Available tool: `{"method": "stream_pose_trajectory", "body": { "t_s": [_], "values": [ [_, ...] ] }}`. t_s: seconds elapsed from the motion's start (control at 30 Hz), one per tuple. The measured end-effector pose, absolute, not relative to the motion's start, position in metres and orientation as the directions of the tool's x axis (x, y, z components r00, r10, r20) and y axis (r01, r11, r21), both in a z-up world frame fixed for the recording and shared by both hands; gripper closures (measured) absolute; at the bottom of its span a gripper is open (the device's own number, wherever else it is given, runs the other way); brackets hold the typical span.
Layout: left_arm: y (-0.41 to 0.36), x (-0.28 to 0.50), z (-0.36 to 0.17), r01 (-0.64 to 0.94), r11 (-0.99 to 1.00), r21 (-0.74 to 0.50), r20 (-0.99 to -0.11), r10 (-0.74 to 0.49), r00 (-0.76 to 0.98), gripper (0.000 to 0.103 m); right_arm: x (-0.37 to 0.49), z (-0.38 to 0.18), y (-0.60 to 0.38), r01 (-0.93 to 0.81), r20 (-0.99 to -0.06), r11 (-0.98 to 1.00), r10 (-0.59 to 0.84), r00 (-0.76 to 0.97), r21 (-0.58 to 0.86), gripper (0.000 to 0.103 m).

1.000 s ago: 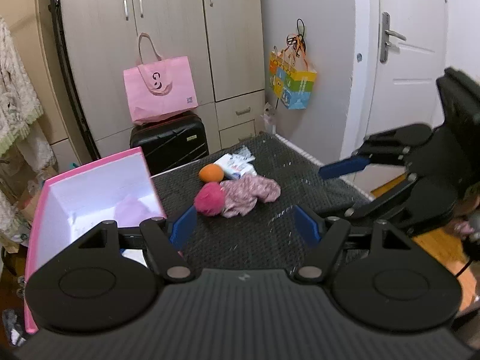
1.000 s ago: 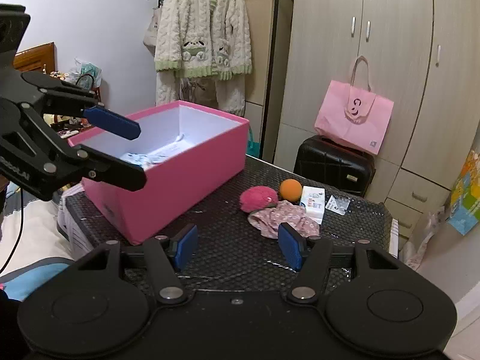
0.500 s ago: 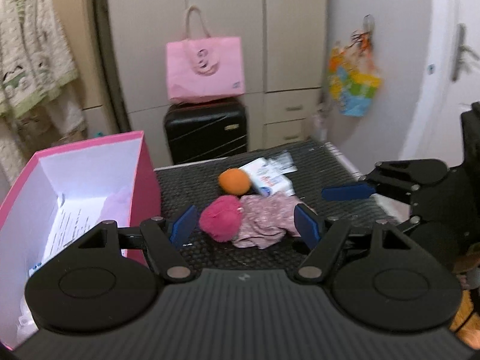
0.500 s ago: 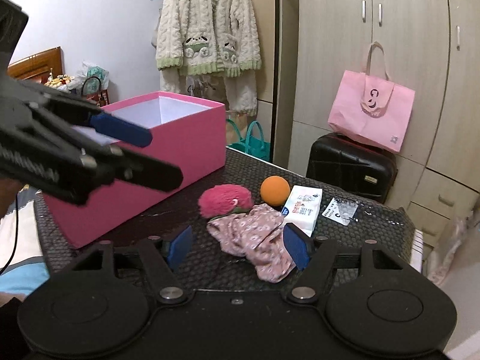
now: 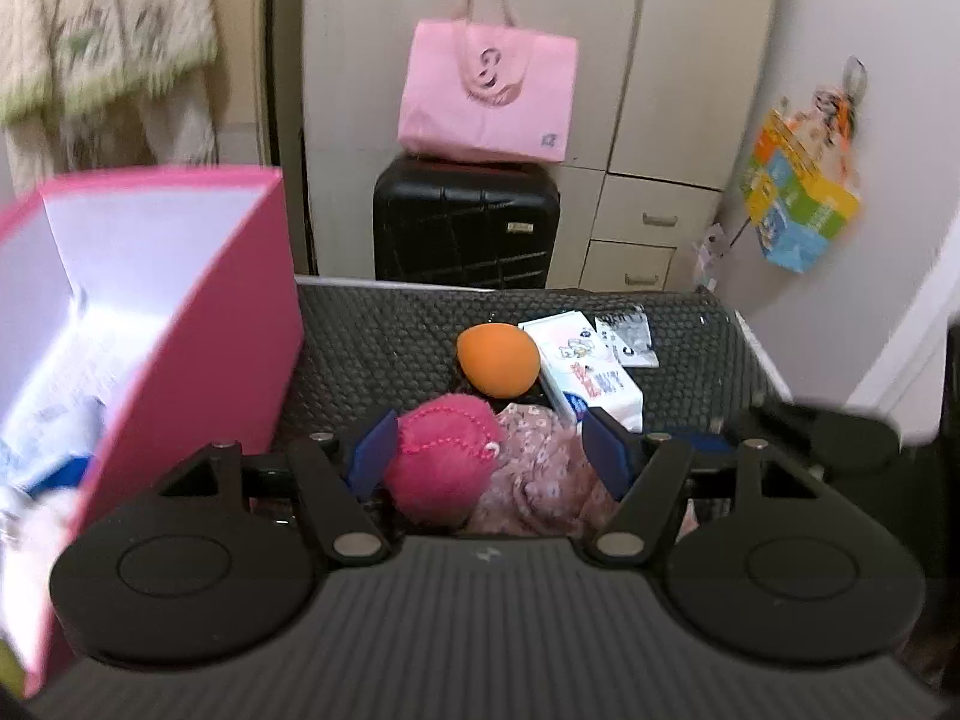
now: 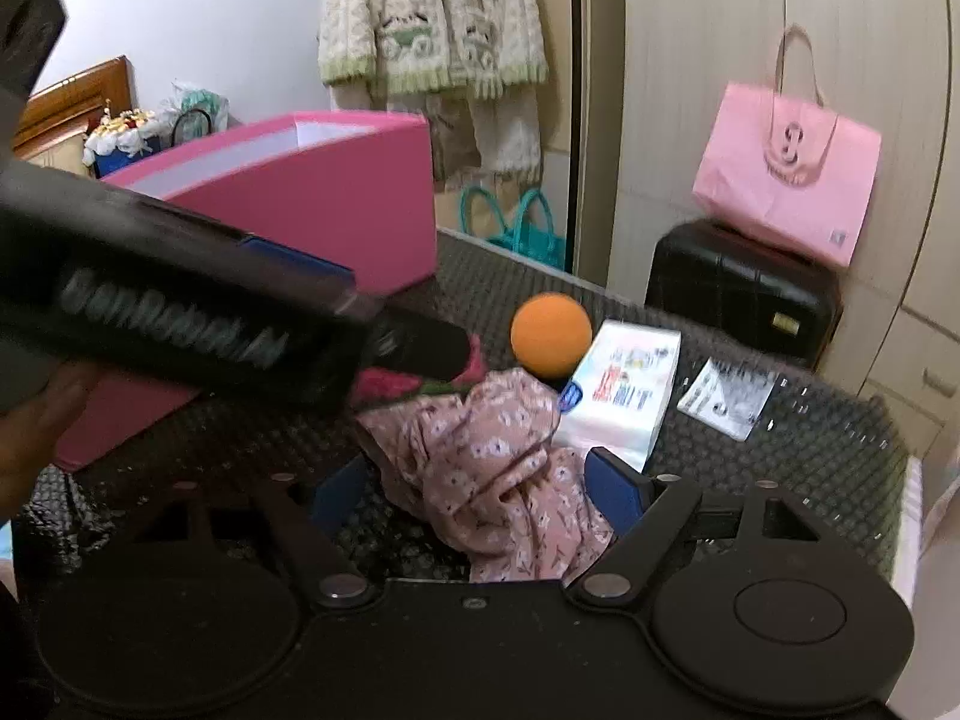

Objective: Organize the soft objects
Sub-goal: 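Grasp the pink pom-pom with the left tool while the right tool grasps the floral cloth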

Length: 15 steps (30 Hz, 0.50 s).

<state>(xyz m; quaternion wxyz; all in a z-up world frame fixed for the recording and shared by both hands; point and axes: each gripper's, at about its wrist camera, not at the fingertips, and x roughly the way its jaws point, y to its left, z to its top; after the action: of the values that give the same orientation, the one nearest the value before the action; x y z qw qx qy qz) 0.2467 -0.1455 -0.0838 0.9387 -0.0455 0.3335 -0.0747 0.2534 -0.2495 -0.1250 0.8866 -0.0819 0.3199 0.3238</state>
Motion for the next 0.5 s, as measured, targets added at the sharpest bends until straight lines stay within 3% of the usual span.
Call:
{"method": "stream_pose_trajectory", "body": {
  "t_s": [0.37, 0.5],
  "values": [
    [-0.14, 0.267, -0.113, 0.014, 0.988, -0.154, -0.675, -0.115, 0.729, 0.036, 0.256, -0.135, -0.247, -0.622, -0.634, 0.781, 0.513, 0.579, 0.063, 0.011],
    [-0.138, 0.269, -0.118, 0.023, 0.985, -0.168, -0.681, -0.133, 0.72, 0.049, 0.255, -0.135, -0.246, -0.605, -0.634, 0.795, 0.494, 0.595, 0.051, 0.014]
  ]
}}
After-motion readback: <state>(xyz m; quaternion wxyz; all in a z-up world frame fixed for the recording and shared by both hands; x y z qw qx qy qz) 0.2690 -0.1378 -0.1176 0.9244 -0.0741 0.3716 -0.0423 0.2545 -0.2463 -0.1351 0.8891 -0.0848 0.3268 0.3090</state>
